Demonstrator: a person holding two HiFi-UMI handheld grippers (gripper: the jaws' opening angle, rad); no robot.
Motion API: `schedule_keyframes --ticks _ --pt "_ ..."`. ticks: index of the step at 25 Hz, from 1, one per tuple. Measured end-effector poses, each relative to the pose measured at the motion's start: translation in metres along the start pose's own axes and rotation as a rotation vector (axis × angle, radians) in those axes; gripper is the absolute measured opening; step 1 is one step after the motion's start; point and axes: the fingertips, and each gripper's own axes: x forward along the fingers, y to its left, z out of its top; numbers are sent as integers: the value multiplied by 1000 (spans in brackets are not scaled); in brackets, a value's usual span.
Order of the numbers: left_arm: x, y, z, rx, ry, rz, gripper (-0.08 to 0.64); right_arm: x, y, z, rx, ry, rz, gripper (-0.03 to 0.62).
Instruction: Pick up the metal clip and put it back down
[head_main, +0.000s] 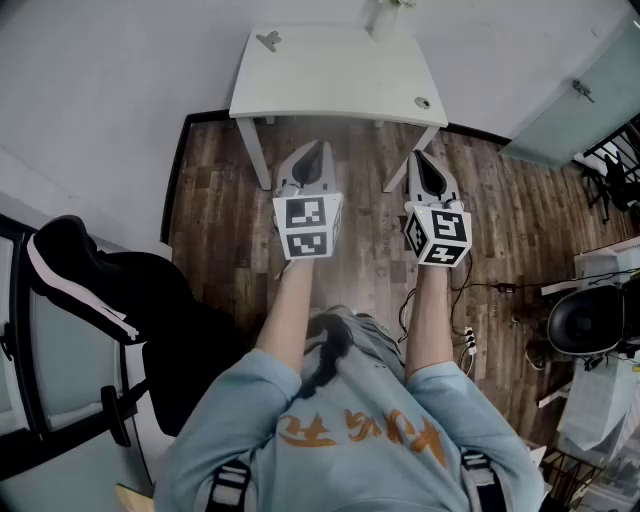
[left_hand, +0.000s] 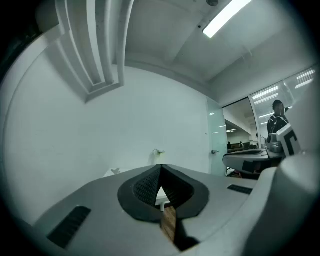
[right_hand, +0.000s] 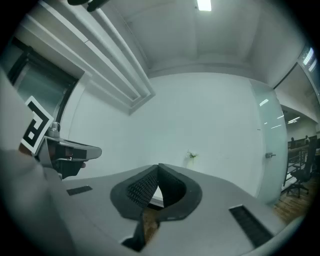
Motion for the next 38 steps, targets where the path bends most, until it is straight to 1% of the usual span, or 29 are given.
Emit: schedule_keyframes --ticks 4,8,12,18,20,22,26,29,33,36,38 --pt "4 10 -4 -12 4 5 20 6 5 -2 -15 -3 -1 12" --pt "11 15 -5 -21 6 2 20 11 1 -4 -74 4 -57 12" --pt "16 24 -10 -35 15 3 20 17 0 -5 -62 11 -57 12" --pt "29 35 -11 -47 5 12 20 35 -9 -10 -56 32 -61 12" --pt "37 43 -13 -53 10 23 20 49 -6 -11 -80 38 -43 12" --pt "46 54 -16 -58 20 37 20 65 -4 -14 -81 37 -21 12" --pt "62 85 -13 -55 5 97 20 103 -6 -25 -14 34 9 12" --pt "81 118 -5 -26 -17 167 20 151 -5 -27 20 7 57 12" --pt "102 139 -26 -41 41 222 20 191 -10 -51 78 50 91 12" --pt "137 164 -33 -47 69 269 20 244 -8 -59 84 57 151 12" --pt "168 175 -47 -63 107 287 20 275 -17 -70 84 75 181 12"
